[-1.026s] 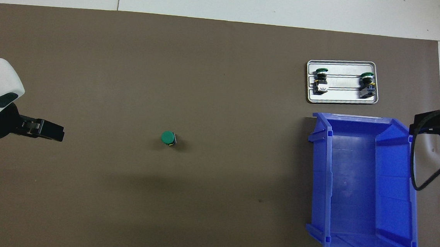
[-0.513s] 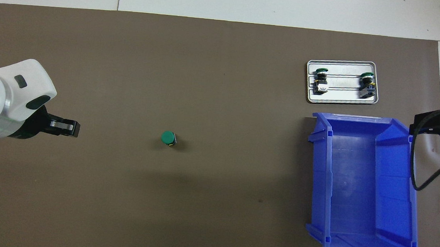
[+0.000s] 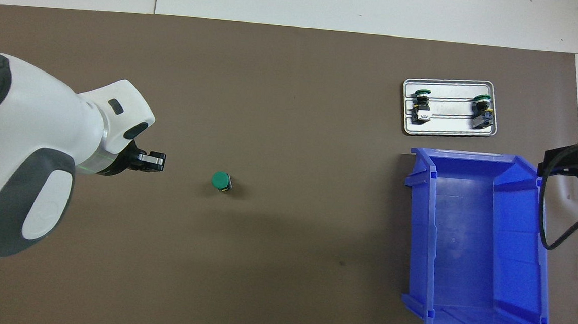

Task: Place and press button with both arms
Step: 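Reach the left gripper back toward the upright button, then press down on the green button cap with the left gripper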

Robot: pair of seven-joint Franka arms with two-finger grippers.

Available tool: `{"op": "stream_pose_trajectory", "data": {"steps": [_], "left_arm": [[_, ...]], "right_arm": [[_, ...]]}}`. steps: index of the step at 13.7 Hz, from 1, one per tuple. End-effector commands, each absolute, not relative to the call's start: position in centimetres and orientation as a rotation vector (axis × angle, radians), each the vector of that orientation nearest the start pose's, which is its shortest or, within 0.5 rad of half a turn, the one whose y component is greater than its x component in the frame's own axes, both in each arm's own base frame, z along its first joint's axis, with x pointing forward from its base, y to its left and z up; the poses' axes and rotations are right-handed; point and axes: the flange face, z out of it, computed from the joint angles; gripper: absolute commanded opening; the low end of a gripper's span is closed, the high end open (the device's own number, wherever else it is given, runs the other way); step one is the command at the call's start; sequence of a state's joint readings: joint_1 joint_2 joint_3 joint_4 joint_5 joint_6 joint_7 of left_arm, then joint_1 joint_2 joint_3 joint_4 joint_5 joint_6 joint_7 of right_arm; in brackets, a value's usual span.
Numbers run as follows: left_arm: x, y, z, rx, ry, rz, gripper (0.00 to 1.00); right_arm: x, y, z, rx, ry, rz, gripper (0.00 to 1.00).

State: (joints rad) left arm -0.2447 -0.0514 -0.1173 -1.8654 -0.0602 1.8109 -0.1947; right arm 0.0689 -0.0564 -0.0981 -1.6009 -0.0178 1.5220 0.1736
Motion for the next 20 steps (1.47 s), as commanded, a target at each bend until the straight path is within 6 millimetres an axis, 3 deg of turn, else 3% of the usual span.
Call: {"op": "stream_pose_trajectory", "data": {"steps": [1,5,10,15,20], "left_arm": [[51.2,-23.5,50.5,-3.188,0.147,-0.029,0.0],[52.1,-25.3,46.6,-3.203,0.135,-0.063,0.0],[50.0,-25.7,42.3,-3.202,0.162,-0.081,0.0],[48.2,-27.6,40.8,-3.202,0.204,-0.085,0.0],[47.9,-27.4,39.5,-3.201,0.204,-0.085,0.0]], "right_arm": [[52.4,-1.8,63.7,-3.138,0.327,0.04,1.0],[52.4,-1.8,63.8,-3.137,0.329,0.038,1.0],[52.4,-1.8,63.7,-3.137,0.329,0.04,1.0],[52.4,-1.8,63.7,-3.138,0.329,0.04,1.0],[52.4,-1.8,63.8,-3.137,0.329,0.038,1.0]]}}
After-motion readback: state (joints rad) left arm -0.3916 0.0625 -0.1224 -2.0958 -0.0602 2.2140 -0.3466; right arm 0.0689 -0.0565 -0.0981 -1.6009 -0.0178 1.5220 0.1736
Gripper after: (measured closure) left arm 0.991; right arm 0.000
